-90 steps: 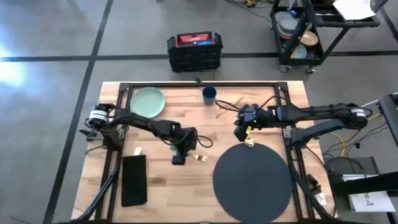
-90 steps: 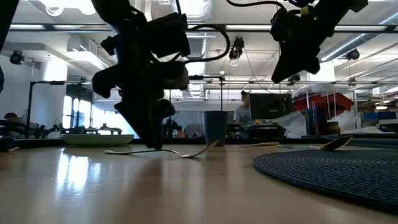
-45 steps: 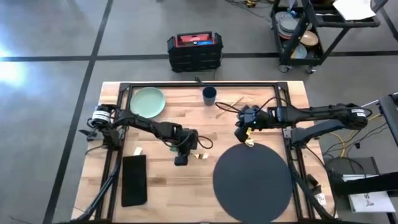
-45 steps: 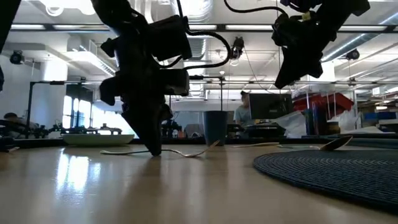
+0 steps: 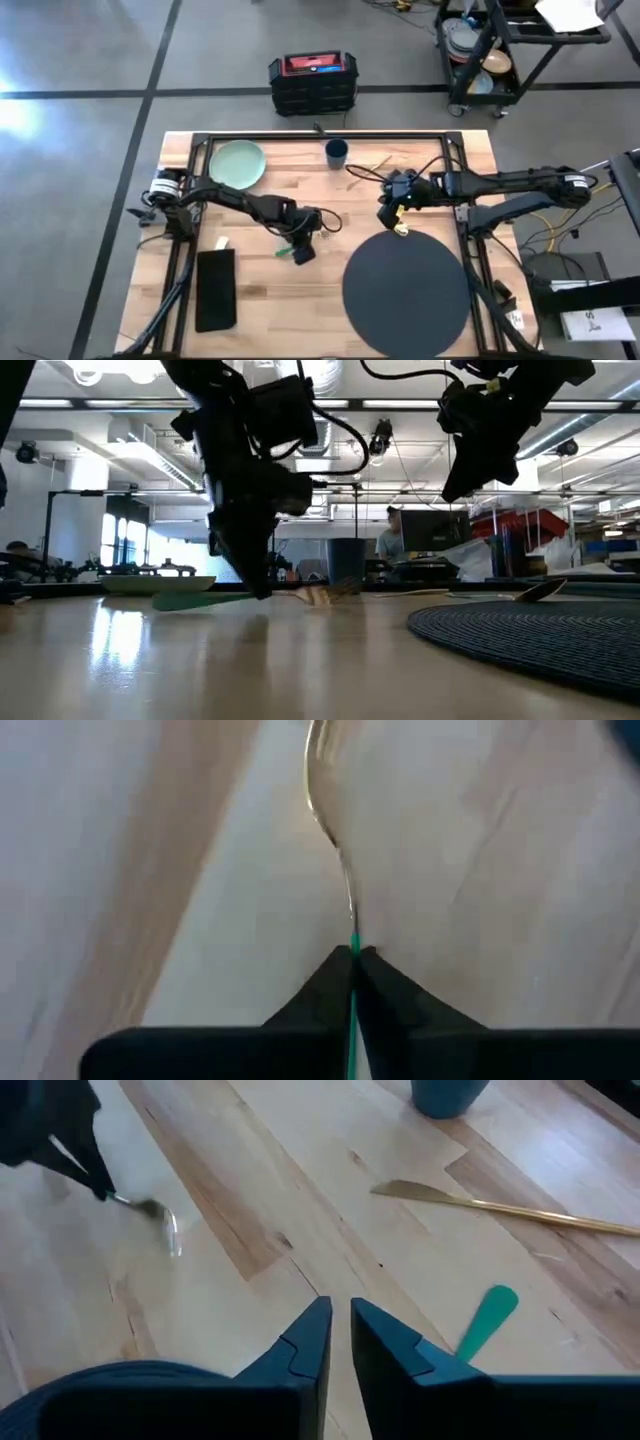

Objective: Set table place
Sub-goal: Adjust the gold knife

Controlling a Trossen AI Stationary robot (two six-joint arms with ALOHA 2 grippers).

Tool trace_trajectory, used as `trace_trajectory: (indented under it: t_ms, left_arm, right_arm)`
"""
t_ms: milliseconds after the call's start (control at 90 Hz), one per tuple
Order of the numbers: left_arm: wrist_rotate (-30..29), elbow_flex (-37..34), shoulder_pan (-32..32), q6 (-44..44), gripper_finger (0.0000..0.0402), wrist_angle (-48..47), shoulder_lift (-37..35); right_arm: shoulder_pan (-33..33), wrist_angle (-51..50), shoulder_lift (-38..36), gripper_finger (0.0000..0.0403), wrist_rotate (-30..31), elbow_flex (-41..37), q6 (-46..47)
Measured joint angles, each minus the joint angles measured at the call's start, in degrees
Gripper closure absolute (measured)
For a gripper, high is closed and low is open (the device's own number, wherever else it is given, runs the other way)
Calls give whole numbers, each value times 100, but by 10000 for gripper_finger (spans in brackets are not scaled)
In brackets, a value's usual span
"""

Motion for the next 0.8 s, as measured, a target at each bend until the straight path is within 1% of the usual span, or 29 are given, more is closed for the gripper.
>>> trace_trajectory:
  t_ms: [144, 322, 422, 589, 800]
  left_arm:
    - [-490, 44, -112, -1185, 401, -495, -157]
    - [-1151, 46, -420, -3105, 401, -1094, -404]
    - [-1343, 45, -668, -4171, 401, -1490, -498]
    - [-1390, 47, -1275, -5878, 401, -2457, -574]
    - [-1188, 47, -2200, -7607, 401, -3120, -780]
  right_arm:
    - [0, 0, 0, 379, 0, 0, -119]
    - [0, 14, 0, 376, 0, 0, -242]
    - [0, 50, 0, 373, 0, 0, -292]
    - [0, 49, -1, 378, 0, 0, -313]
    - [0, 164, -2, 375, -2, 0, -363]
